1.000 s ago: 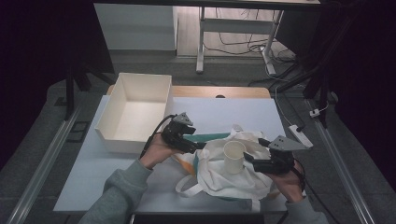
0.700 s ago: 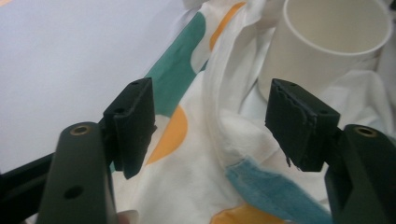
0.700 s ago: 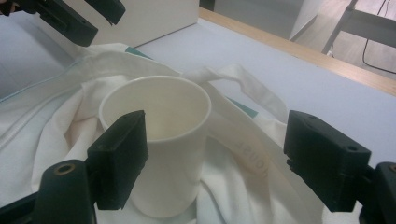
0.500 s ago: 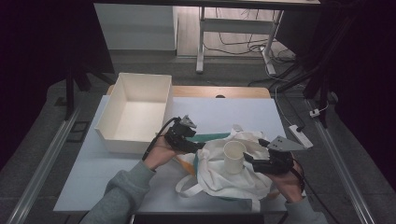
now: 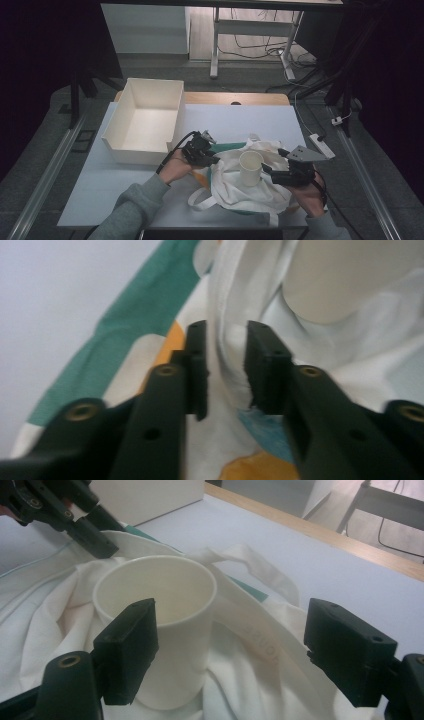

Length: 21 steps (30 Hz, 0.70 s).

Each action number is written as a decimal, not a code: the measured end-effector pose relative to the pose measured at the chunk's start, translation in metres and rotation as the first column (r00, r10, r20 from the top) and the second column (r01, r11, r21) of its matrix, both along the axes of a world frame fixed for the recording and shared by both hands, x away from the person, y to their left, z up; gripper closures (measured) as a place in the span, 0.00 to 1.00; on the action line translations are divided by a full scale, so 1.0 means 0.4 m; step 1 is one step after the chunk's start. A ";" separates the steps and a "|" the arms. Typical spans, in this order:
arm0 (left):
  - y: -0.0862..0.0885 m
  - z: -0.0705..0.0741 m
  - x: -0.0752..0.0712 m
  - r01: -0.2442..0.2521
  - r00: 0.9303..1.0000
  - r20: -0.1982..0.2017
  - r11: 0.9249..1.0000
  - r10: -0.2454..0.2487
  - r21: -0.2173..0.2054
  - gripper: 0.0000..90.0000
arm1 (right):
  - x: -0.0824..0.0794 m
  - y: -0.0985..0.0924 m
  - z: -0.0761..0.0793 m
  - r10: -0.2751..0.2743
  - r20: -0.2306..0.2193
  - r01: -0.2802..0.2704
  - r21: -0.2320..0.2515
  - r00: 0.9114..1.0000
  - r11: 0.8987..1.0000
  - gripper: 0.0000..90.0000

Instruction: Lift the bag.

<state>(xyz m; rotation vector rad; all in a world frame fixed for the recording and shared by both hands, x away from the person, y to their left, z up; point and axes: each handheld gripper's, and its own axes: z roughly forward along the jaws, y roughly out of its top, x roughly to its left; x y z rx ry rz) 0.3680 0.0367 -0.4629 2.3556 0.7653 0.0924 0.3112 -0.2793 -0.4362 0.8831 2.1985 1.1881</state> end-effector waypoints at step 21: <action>0.029 0.026 -0.006 0.041 0.999 -0.012 0.998 -0.042 -0.051 0.96 | -0.082 -0.138 -0.006 -0.226 -0.073 0.220 -0.076 0.971 0.973 0.37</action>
